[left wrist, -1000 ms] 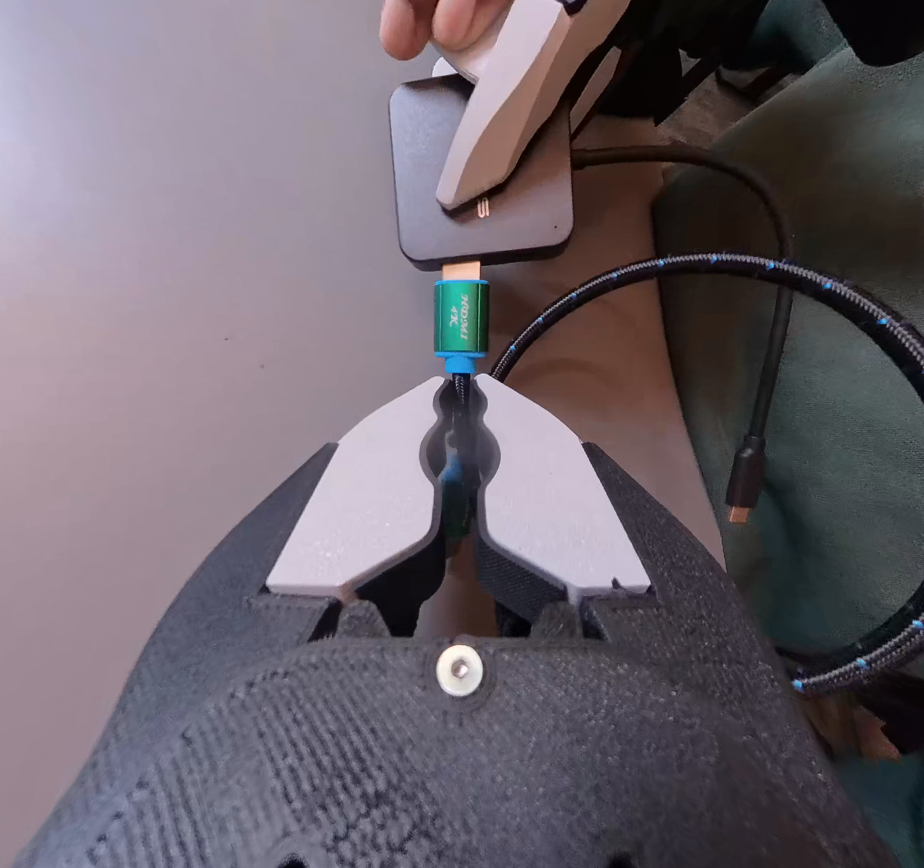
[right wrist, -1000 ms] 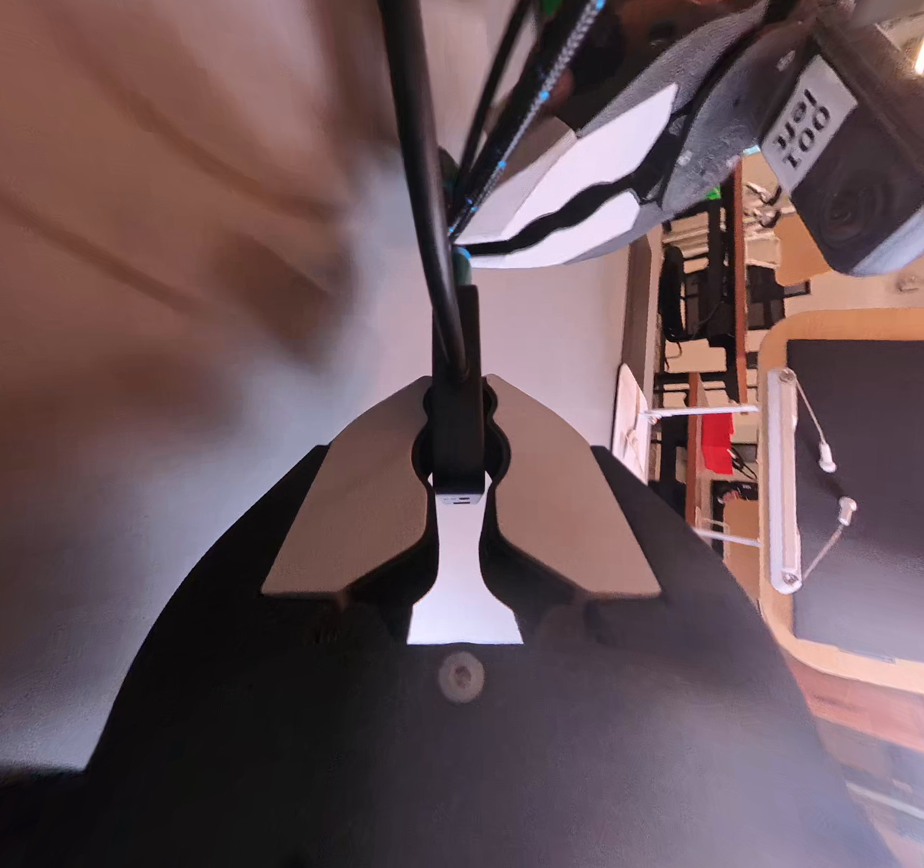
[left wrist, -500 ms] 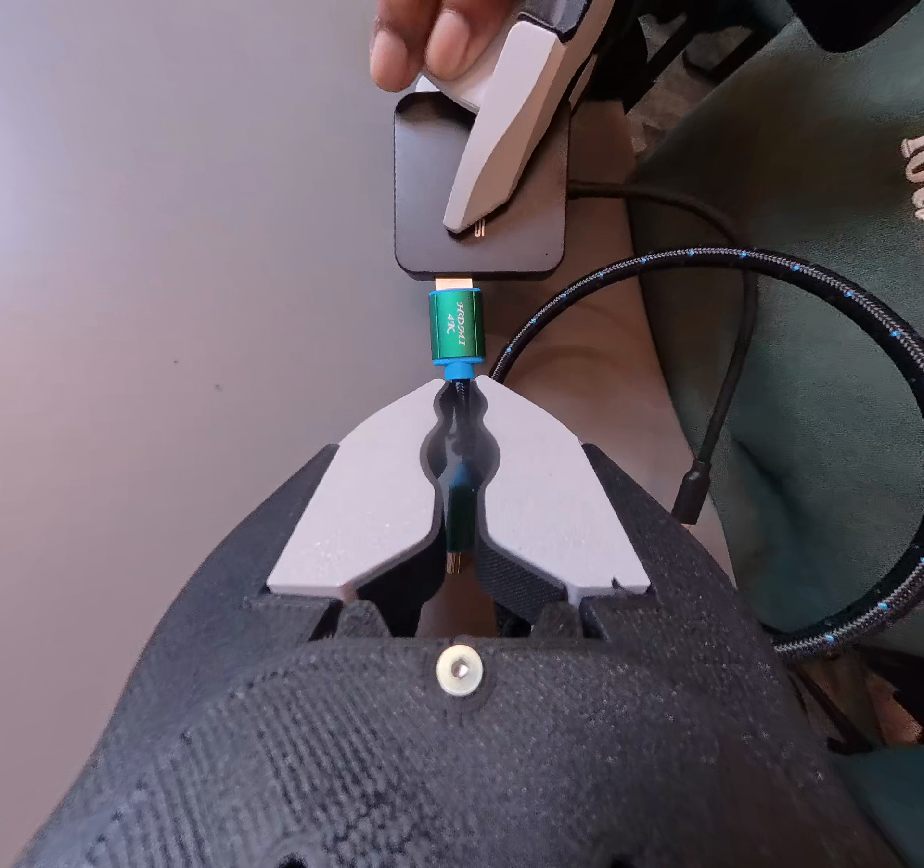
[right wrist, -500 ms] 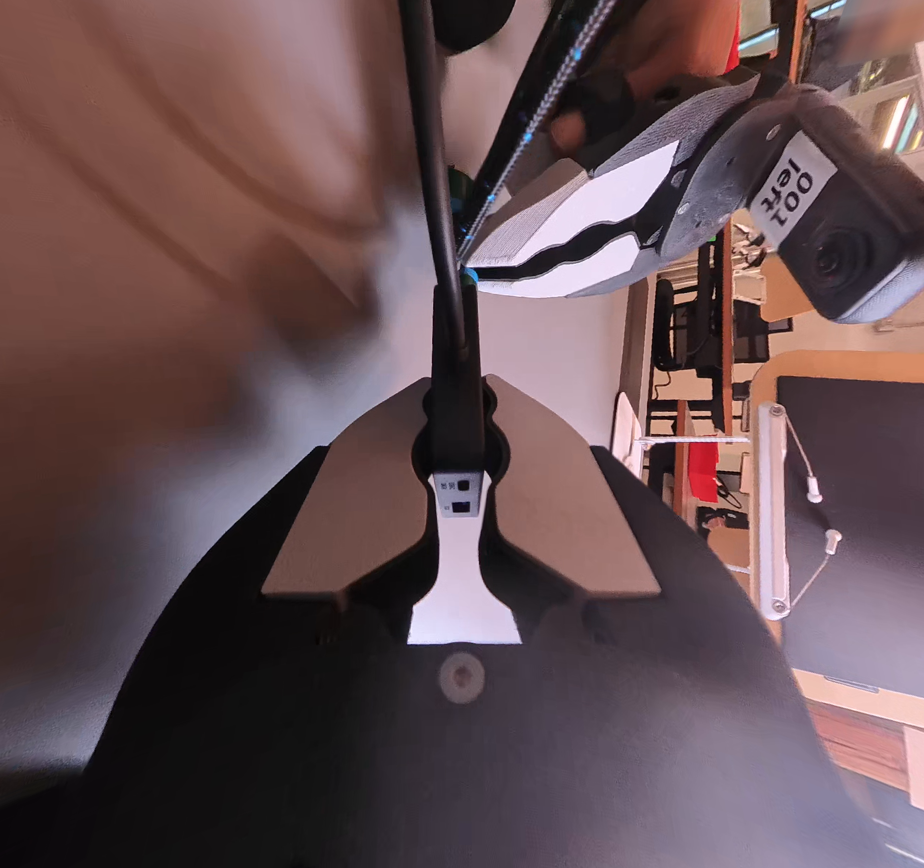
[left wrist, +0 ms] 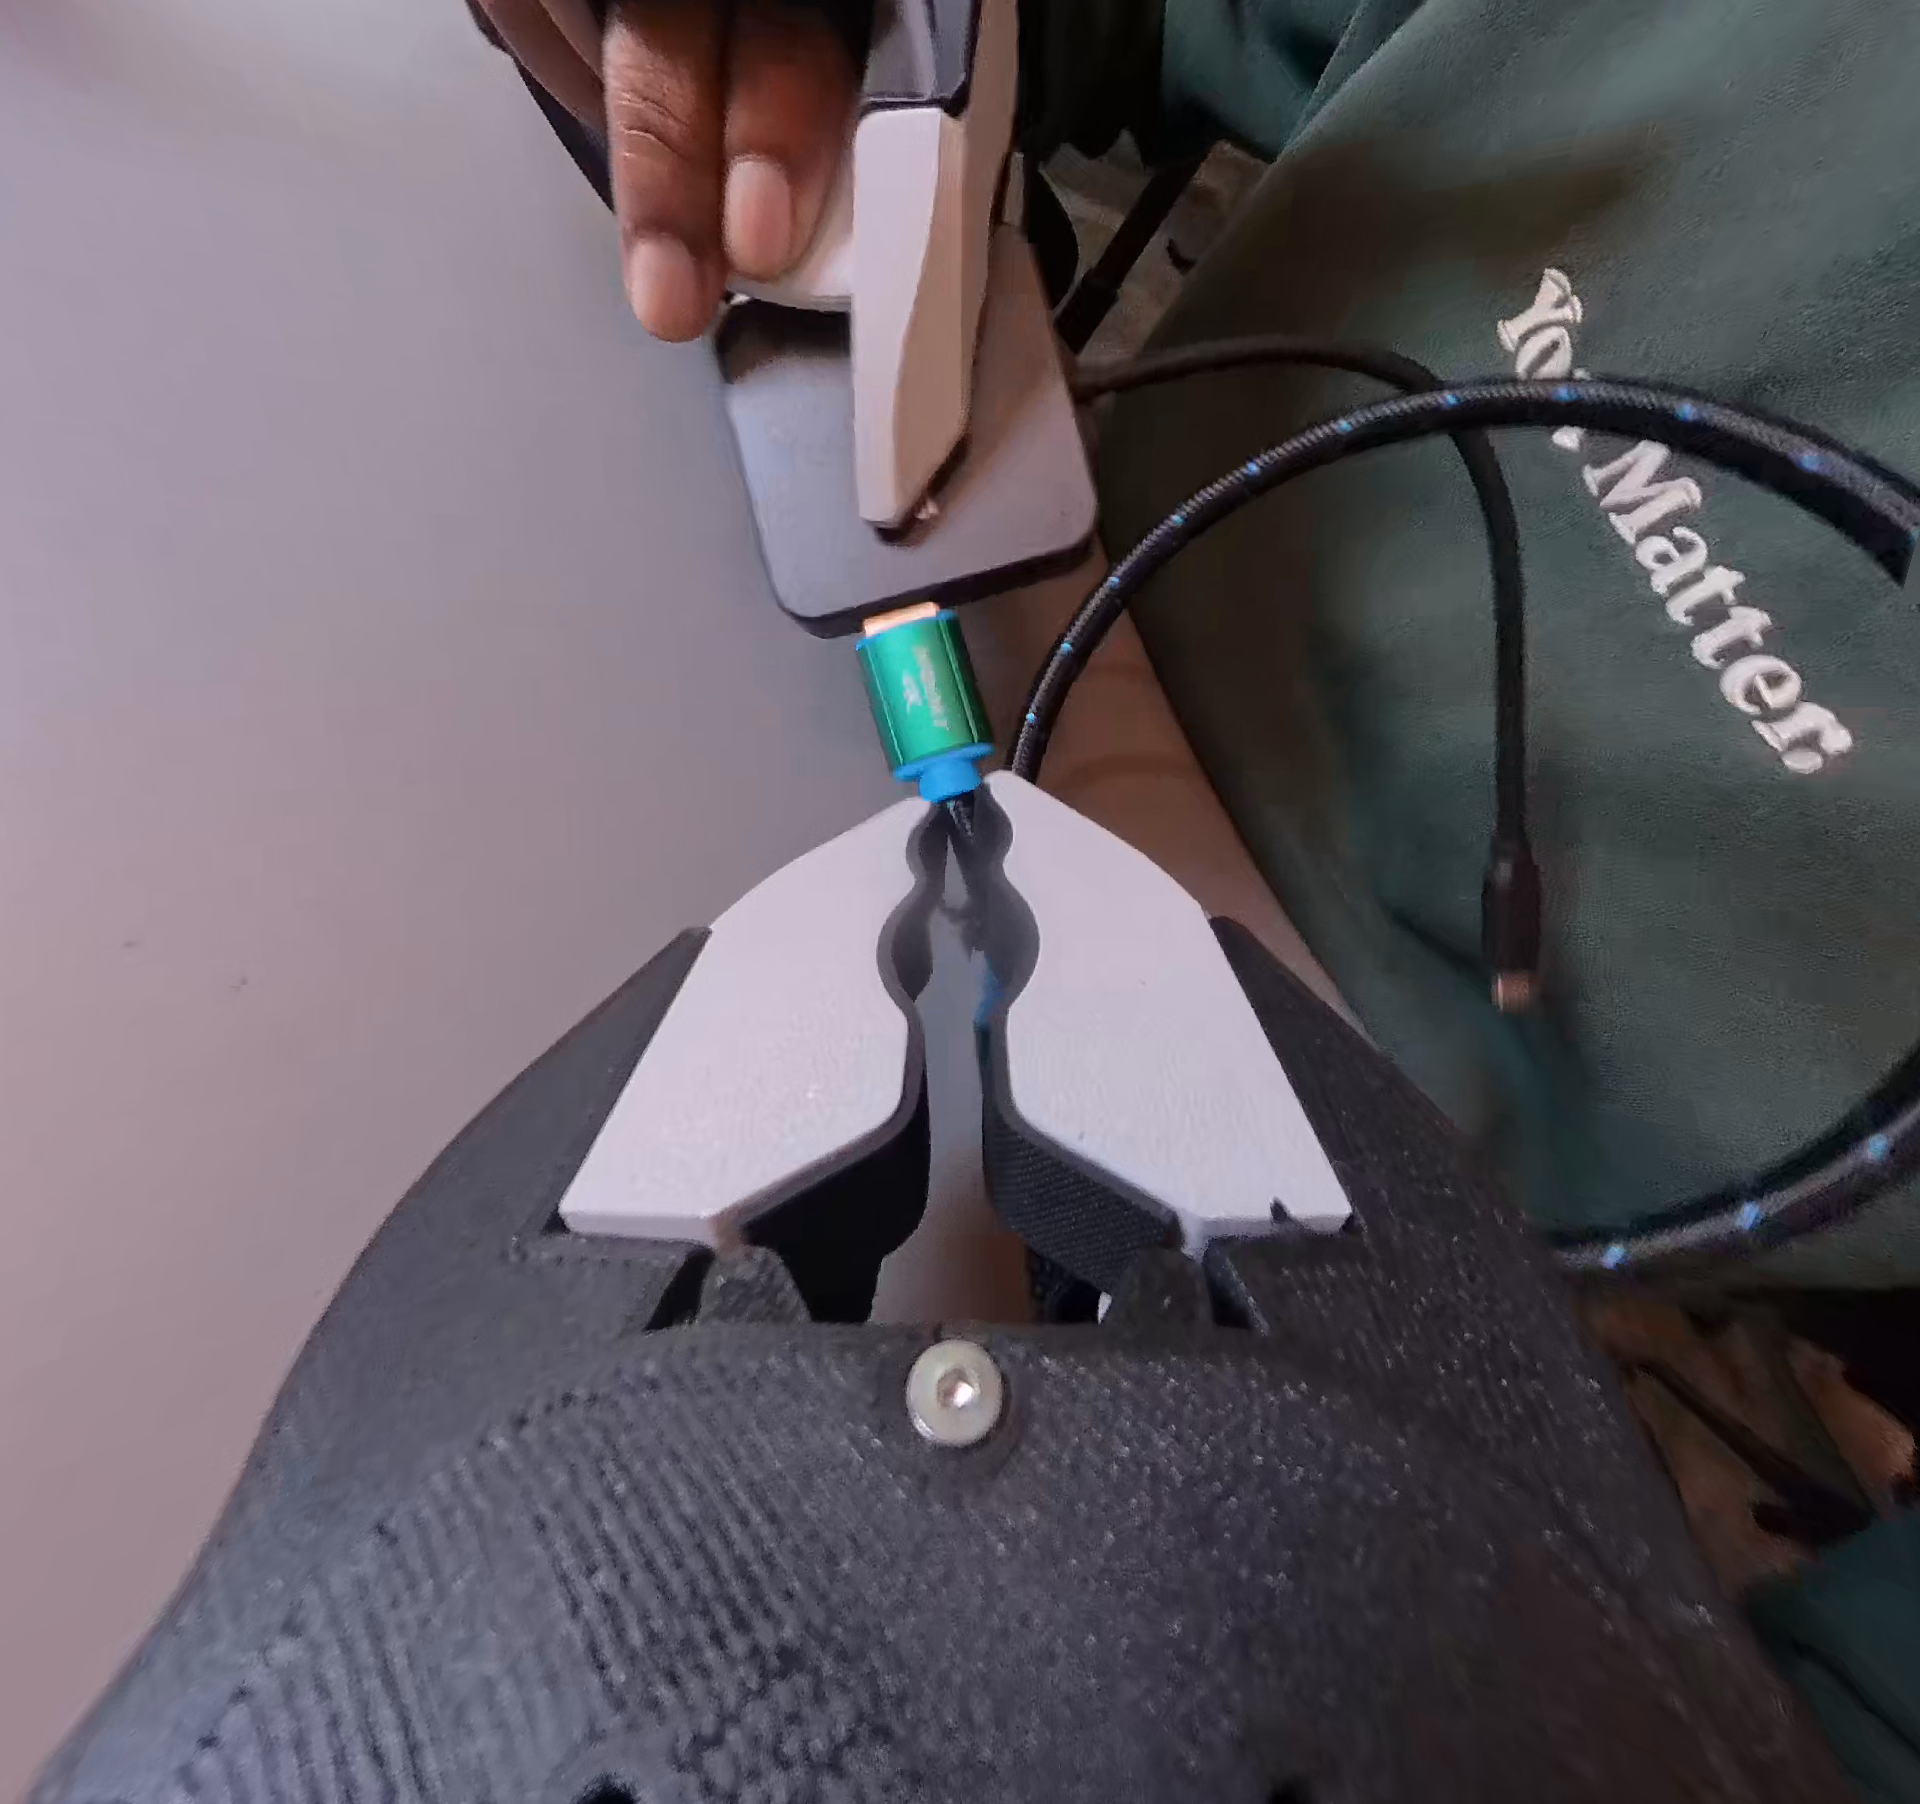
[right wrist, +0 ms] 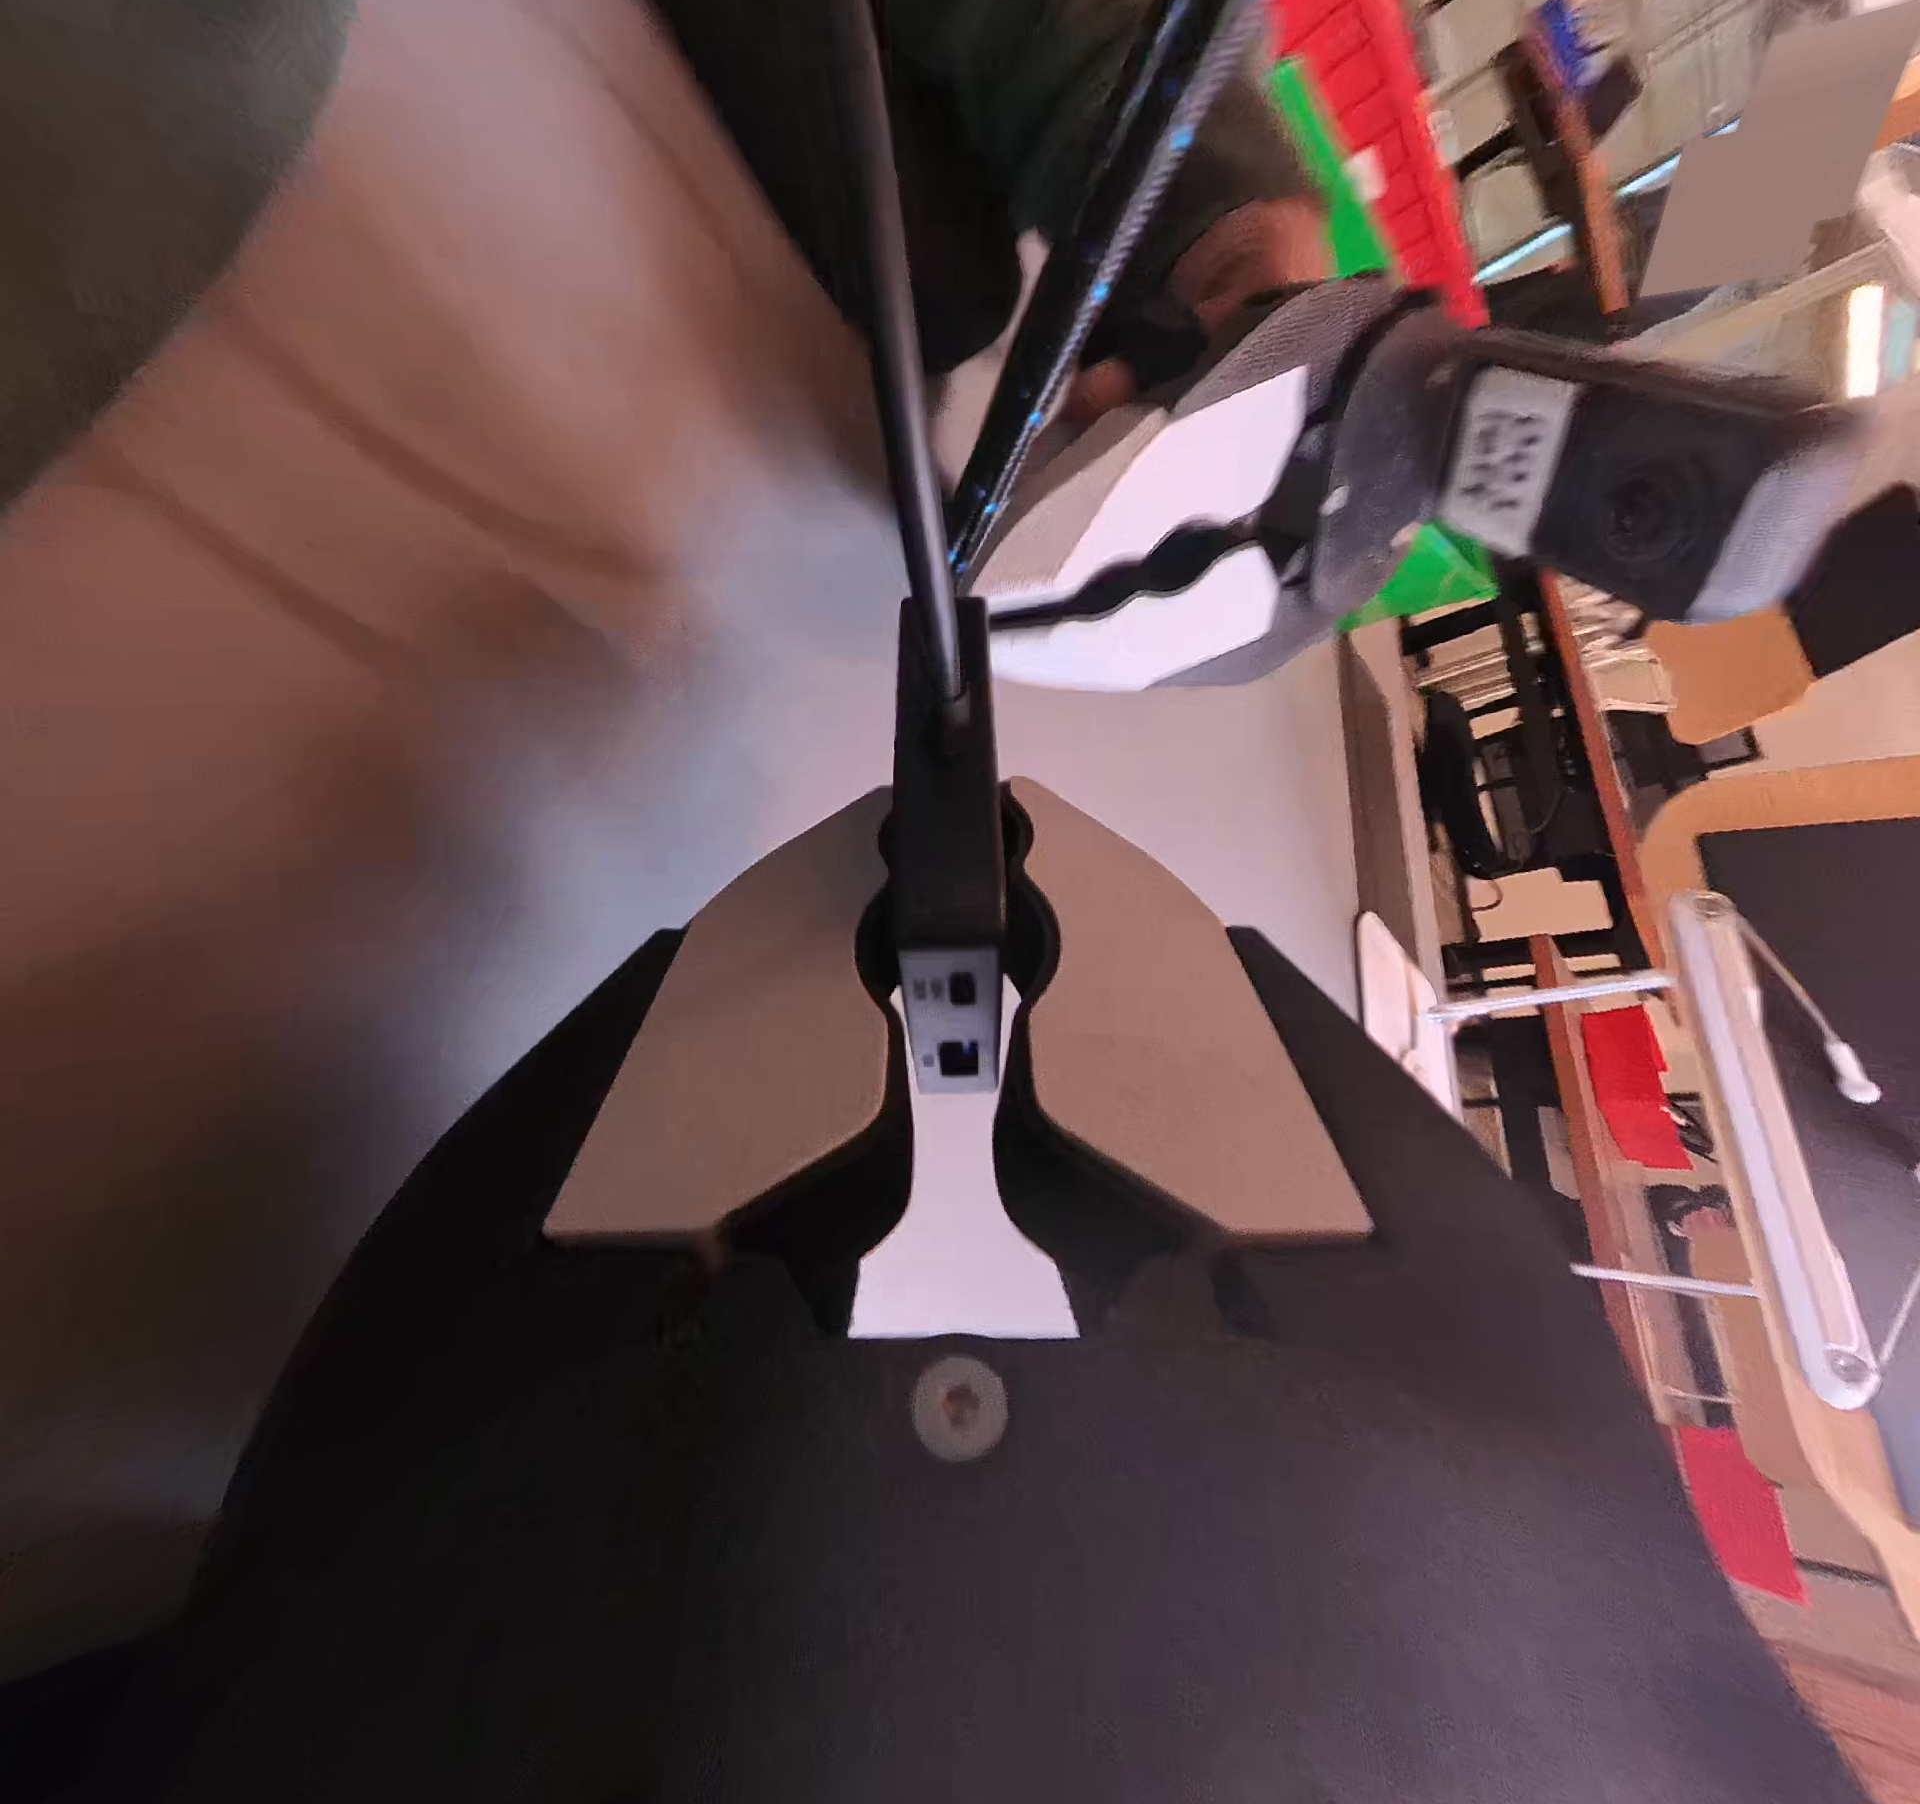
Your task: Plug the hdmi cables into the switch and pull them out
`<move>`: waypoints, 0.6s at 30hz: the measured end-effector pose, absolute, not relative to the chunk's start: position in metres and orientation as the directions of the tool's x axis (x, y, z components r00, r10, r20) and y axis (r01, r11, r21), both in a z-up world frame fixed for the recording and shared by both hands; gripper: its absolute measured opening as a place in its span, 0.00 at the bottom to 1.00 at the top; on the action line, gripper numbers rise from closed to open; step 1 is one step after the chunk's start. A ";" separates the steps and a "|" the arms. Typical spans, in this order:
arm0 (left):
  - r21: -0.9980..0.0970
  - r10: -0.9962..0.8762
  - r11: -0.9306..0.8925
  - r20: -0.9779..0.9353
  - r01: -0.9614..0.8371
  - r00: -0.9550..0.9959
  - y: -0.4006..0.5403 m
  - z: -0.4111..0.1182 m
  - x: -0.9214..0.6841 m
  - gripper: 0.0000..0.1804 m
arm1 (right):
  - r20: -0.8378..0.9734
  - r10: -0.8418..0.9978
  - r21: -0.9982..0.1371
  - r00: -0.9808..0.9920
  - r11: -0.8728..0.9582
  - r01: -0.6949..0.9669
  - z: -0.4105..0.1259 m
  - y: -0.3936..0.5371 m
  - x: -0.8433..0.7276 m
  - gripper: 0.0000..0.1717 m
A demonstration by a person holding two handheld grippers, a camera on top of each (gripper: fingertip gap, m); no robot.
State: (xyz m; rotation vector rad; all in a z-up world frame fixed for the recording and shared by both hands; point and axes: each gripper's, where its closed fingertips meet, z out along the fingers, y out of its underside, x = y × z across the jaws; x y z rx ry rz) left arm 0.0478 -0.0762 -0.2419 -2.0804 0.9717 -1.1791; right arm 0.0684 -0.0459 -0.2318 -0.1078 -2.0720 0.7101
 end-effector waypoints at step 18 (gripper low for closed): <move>-0.906 -0.769 -0.409 0.279 -0.108 0.575 -0.038 -0.191 -0.007 0.07 | 0.613 0.605 -0.730 -0.508 0.680 -0.069 -0.204 -0.016 0.055 0.08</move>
